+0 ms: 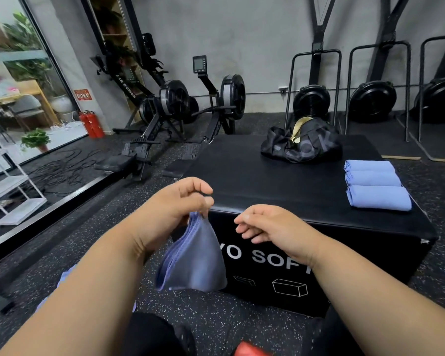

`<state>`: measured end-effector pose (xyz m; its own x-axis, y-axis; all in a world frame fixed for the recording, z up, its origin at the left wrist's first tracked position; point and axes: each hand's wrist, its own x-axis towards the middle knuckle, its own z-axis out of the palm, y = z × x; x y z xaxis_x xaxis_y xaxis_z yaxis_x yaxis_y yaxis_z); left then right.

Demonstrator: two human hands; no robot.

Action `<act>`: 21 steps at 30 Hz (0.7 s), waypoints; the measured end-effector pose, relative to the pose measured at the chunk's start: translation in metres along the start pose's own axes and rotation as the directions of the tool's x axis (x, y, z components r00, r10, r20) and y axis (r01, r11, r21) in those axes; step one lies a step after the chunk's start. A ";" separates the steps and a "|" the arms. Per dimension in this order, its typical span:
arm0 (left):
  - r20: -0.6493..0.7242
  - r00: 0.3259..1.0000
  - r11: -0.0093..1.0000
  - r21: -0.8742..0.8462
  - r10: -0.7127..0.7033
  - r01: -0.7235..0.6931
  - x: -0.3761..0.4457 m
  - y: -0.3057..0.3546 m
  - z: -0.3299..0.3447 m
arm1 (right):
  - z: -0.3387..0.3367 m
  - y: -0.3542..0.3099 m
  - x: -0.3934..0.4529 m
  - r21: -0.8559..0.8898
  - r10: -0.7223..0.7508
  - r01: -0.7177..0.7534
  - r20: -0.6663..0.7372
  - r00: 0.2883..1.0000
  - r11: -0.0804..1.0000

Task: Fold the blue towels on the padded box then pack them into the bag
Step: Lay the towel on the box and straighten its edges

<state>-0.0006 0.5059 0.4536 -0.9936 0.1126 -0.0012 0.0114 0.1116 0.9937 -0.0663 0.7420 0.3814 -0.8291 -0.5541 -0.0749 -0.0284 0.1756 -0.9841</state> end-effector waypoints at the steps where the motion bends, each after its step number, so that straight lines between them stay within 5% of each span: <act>1: 0.028 1.000 0.996 0.094 0.009 -0.011 0.000 0.002 -0.003 | 0.003 0.001 0.001 -0.028 -0.003 0.003 0.003 1.000 1.000; 5: 0.170 0.983 0.935 0.356 -0.064 -0.001 -0.005 0.011 -0.014 | 0.013 0.004 0.007 -0.101 -0.030 0.032 0.025 0.999 0.994; 9: 0.165 0.983 0.822 0.569 -0.079 -0.029 -0.011 0.019 -0.020 | 0.021 0.009 0.007 -0.112 -0.032 0.040 0.072 0.997 0.993; 21: 0.151 0.986 0.856 0.499 0.067 -0.135 -0.019 0.024 -0.016 | 0.032 0.019 0.012 -0.078 -0.075 0.088 0.157 0.985 0.993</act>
<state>0.0168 0.4907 0.4796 -0.9623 0.2676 0.0487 0.1996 0.5732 0.7947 -0.0583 0.7125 0.3563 -0.7266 -0.6866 -0.0254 -0.1446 0.1889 -0.9713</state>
